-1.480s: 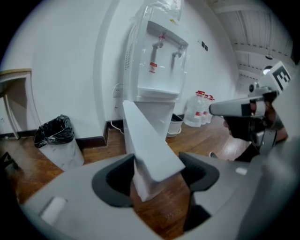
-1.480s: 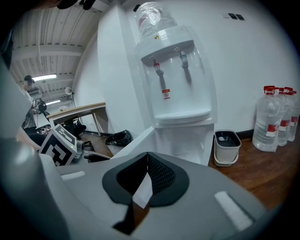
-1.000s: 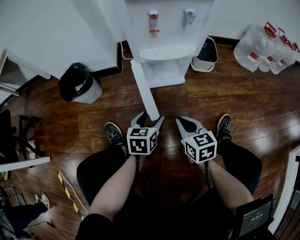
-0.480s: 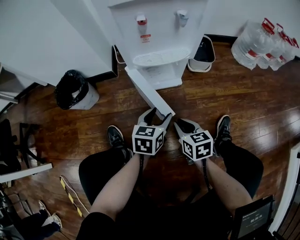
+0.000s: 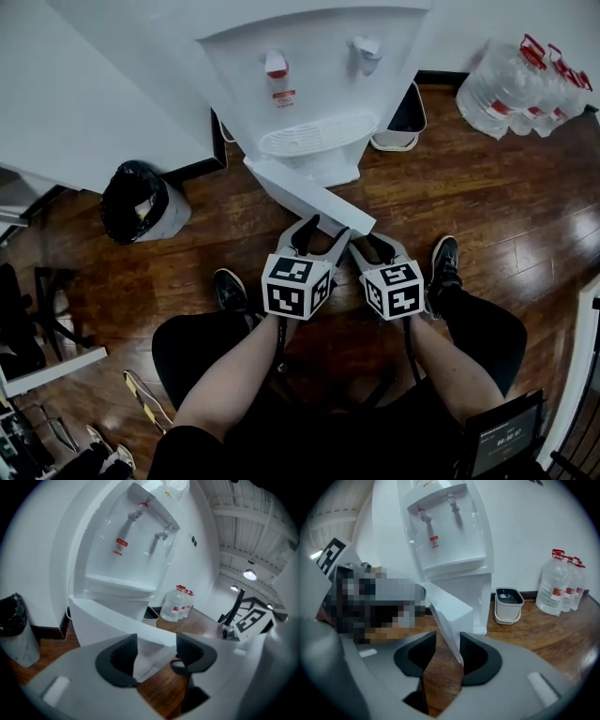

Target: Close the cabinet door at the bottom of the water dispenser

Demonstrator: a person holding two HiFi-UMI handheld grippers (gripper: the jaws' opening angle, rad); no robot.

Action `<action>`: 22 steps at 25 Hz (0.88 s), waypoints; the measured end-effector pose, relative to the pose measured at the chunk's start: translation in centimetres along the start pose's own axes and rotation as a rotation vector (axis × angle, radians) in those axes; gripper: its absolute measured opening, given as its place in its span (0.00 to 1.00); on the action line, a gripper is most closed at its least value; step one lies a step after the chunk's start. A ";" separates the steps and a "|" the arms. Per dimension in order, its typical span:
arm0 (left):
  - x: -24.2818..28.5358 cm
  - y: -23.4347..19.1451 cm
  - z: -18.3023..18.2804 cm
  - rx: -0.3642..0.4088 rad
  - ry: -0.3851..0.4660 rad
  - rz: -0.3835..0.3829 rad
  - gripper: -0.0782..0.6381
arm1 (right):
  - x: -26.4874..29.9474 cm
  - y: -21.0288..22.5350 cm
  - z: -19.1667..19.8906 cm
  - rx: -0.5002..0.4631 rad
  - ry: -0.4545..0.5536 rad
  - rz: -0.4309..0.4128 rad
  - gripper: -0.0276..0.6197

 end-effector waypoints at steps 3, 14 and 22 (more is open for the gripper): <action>0.2 -2.2 -1.1 0.039 0.029 -0.052 0.50 | 0.4 1.6 -0.9 0.033 0.014 0.037 0.32; 2.6 -9.1 0.2 0.113 0.016 -0.243 0.50 | 2.6 3.9 -2.3 -0.003 -0.018 0.166 0.52; 3.4 -9.9 -0.3 0.090 0.012 -0.270 0.50 | 3.8 5.7 -3.2 0.069 -0.016 0.200 0.51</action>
Point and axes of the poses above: the fingertips, and each gripper's own axes: x forward along the fingers, y to its right, z out of its underside, the point moved 1 cm from there along -x, backward along the fingers, and after that the axes turned 5 degrees about -x, right-handed, at the moved point
